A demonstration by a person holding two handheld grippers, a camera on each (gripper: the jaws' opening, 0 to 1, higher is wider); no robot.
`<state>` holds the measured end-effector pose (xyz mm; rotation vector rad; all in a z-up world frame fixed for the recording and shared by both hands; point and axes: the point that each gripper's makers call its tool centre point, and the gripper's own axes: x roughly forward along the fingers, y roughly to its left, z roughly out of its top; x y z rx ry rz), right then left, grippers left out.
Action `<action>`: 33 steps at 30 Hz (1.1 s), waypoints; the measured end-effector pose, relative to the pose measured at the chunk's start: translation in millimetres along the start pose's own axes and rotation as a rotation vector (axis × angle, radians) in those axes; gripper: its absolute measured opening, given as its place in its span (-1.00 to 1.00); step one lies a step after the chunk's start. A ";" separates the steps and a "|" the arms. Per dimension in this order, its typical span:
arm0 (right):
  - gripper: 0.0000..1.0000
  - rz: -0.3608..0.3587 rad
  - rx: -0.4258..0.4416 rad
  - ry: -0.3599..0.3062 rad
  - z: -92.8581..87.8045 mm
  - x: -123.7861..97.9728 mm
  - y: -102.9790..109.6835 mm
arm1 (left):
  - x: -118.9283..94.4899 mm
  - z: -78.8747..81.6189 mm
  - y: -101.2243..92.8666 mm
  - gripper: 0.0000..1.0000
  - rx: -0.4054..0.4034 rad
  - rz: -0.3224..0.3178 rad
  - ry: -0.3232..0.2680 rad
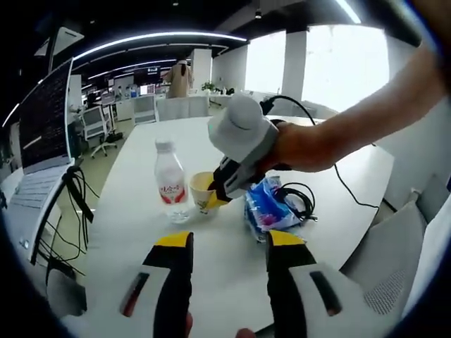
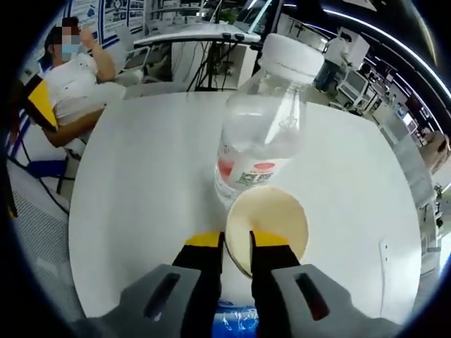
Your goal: Arrange the tabletop items into an orderly group along one side of the table until the central work area is clear of visible clutter.
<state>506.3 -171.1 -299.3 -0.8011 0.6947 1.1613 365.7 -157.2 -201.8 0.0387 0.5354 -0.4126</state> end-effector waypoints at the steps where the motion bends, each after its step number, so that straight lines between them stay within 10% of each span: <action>1: -0.76 -0.001 0.008 0.000 0.3 0.6 -0.2 | -0.7 -0.4 -0.3 -0.19 0.001 -0.001 0.000; 20: -0.59 -0.040 0.046 -0.005 2.0 -9.7 6.6 | -2.8 -7.9 -5.1 -0.21 0.023 -0.047 0.003; 33: -0.45 -0.102 0.160 -0.152 18.0 -53.8 35.0 | 3.8 -8.3 -11.0 -0.19 0.033 -0.131 0.010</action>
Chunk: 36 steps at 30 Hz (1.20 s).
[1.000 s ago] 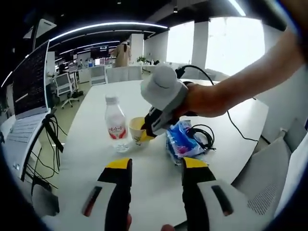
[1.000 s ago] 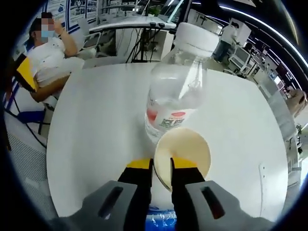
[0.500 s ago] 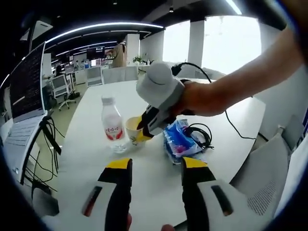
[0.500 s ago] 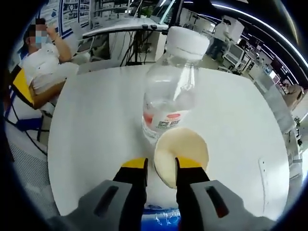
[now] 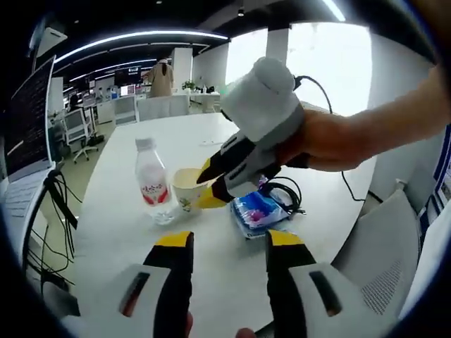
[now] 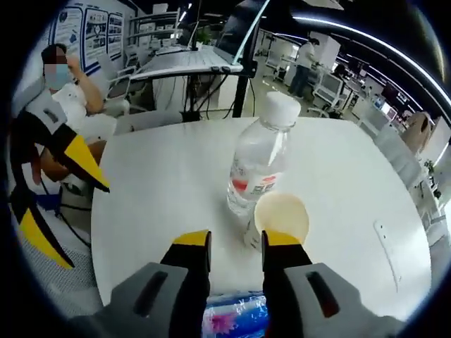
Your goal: Arrange the tabletop items into an orderly group along one side of the table until the central work area is clear of visible clutter.
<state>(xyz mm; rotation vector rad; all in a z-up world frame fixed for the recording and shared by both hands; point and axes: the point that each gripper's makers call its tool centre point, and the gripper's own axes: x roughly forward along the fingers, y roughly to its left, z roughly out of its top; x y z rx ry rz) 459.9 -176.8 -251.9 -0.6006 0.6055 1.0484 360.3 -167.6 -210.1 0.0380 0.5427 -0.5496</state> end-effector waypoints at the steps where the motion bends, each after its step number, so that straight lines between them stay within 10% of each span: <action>1: -0.45 -0.022 0.030 -0.022 0.7 -8.2 0.3 | 0.6 -0.3 1.4 -0.20 -0.001 -0.004 0.002; 11: -0.27 -0.091 0.179 -0.100 -21.6 -76.9 3.6 | 7.1 12.2 2.3 -0.19 0.060 -0.027 0.011; 36: -0.23 -0.242 0.375 -0.088 -158.9 -200.6 -31.4 | 21.1 31.0 -15.2 -0.18 -0.035 0.074 -0.006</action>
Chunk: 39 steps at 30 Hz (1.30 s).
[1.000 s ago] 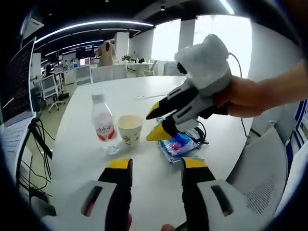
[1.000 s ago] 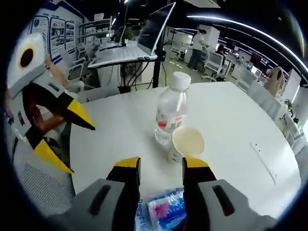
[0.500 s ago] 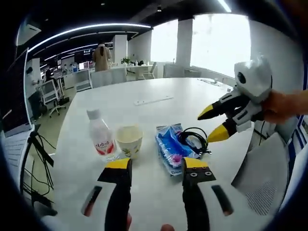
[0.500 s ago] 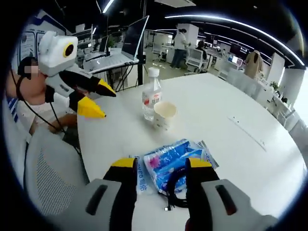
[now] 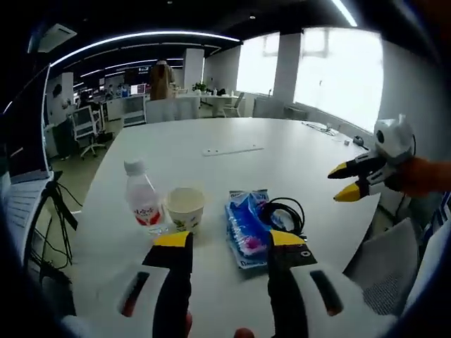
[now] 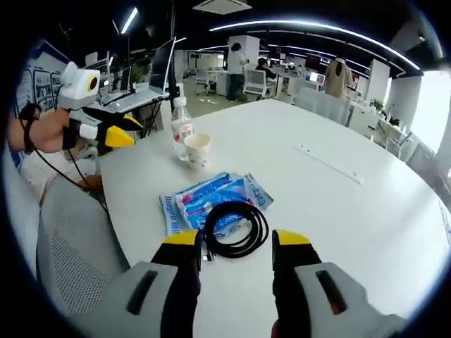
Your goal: Arrange the tabletop items into an orderly group along one side of the table until the central work area is clear of visible clutter.
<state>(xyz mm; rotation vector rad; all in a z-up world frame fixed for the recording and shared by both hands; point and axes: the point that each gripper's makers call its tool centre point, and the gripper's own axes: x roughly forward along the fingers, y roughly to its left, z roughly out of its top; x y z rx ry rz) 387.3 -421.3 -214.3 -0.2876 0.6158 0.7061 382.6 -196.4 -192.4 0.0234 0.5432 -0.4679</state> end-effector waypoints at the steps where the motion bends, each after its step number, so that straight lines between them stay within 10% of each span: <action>1: -0.23 -0.002 0.003 0.002 -2.5 -1.7 -2.0 | 0.3 0.1 -1.4 -0.18 0.001 0.000 0.003; 19: -0.28 -0.001 0.129 -0.003 -46.6 -15.8 -20.5 | -11.3 6.4 -24.2 -0.16 -0.073 0.044 0.007; 39: -0.29 0.025 0.286 0.028 -60.9 22.2 -22.5 | -16.1 39.1 -26.9 -0.10 -0.059 0.039 -0.015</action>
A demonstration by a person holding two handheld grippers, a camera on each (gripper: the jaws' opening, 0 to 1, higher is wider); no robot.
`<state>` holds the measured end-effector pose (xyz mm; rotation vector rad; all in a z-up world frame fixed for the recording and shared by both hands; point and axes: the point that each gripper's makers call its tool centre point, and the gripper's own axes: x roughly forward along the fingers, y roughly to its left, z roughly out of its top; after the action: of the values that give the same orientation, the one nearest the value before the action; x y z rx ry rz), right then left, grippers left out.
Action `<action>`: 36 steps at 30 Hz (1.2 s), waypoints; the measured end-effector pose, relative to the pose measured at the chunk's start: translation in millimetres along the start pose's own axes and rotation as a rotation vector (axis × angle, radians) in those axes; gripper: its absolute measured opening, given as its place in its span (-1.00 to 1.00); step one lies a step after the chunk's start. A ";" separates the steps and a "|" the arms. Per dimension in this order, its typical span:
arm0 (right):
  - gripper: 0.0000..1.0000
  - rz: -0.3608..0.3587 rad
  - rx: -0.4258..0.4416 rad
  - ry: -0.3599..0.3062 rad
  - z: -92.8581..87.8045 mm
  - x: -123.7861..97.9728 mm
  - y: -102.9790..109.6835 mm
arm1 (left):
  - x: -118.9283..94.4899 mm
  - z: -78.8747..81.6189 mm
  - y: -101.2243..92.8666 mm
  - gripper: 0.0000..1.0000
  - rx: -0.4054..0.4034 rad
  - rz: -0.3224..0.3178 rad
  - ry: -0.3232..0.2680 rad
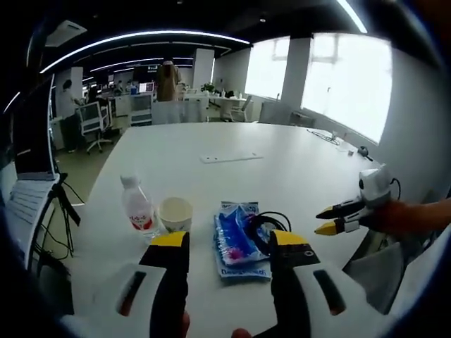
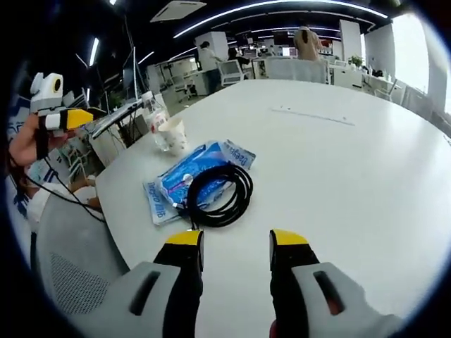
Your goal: Arrange the tabletop items into an orderly group along one side of the table until the central work area is clear of visible clutter.
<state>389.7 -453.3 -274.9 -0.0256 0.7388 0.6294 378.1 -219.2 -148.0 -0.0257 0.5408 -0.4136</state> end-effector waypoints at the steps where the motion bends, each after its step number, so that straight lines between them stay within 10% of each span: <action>1: -0.29 0.000 0.003 -0.002 1.0 1.4 0.4 | -0.6 1.2 0.3 -0.10 0.001 0.001 -0.002; 36: -0.35 0.011 0.163 0.021 22.2 85.5 -9.3 | -21.6 16.3 13.1 -0.10 -0.026 0.053 -0.046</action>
<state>456.9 -410.7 -314.3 0.1216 0.8093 0.5783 374.4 -200.1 -125.0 -0.0459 0.5006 -0.3531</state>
